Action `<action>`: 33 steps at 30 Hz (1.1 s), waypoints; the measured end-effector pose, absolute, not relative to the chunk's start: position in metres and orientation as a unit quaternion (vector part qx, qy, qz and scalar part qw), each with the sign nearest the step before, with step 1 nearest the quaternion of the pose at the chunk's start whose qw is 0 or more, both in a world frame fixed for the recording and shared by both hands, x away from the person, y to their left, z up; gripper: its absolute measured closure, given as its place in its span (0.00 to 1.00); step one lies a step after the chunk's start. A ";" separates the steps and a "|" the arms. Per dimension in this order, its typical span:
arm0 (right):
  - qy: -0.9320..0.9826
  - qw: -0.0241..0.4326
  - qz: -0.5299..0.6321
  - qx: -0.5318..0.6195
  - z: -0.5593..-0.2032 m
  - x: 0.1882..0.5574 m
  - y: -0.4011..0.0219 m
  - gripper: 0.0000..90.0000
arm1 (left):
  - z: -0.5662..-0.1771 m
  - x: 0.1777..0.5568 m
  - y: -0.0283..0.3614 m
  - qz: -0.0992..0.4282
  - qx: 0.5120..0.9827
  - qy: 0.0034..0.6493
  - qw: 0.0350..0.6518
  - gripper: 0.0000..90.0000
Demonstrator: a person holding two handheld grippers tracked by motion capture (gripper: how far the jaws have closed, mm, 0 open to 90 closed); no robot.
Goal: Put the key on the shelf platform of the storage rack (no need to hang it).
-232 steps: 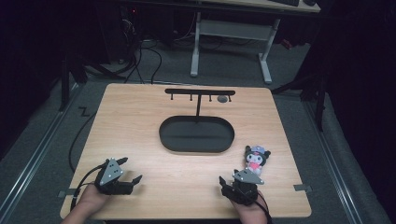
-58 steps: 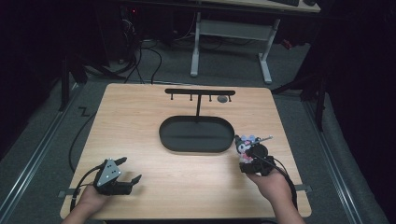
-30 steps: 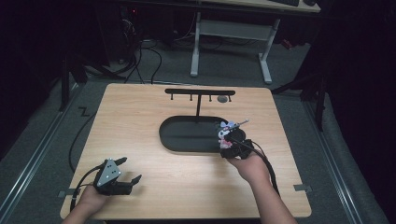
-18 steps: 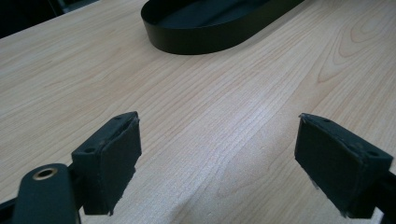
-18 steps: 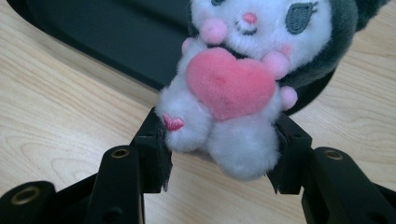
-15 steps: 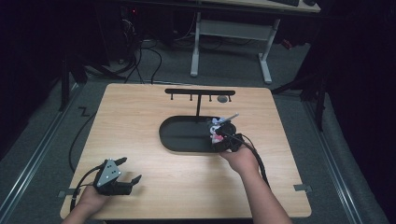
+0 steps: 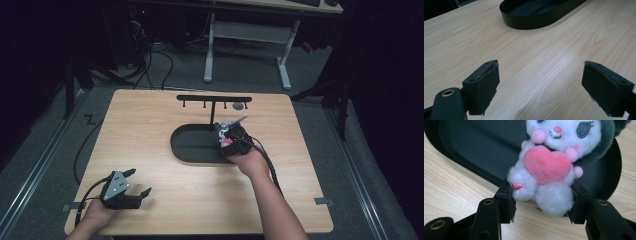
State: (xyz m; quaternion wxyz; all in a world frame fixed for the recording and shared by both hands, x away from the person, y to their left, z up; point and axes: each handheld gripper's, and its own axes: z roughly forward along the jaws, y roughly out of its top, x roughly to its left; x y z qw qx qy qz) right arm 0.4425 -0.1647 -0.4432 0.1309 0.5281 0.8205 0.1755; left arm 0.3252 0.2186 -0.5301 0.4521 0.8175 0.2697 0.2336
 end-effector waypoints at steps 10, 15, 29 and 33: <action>0.820 0.125 0.163 0.535 -0.455 0.452 -0.164 0.54 | -0.530 0.325 0.219 0.233 0.816 0.271 0.454 0.17; 0.819 0.120 0.170 0.536 -0.458 0.449 -0.165 0.54 | -0.530 0.325 0.219 0.233 0.816 0.270 0.454 0.17; 0.814 0.100 0.170 0.547 -0.471 0.445 -0.172 0.54 | -0.530 0.325 0.219 0.233 0.817 0.270 0.453 0.17; 0.812 0.099 0.166 0.551 -0.472 0.448 -0.170 0.53 | -0.530 0.325 0.219 0.233 0.817 0.270 0.454 0.17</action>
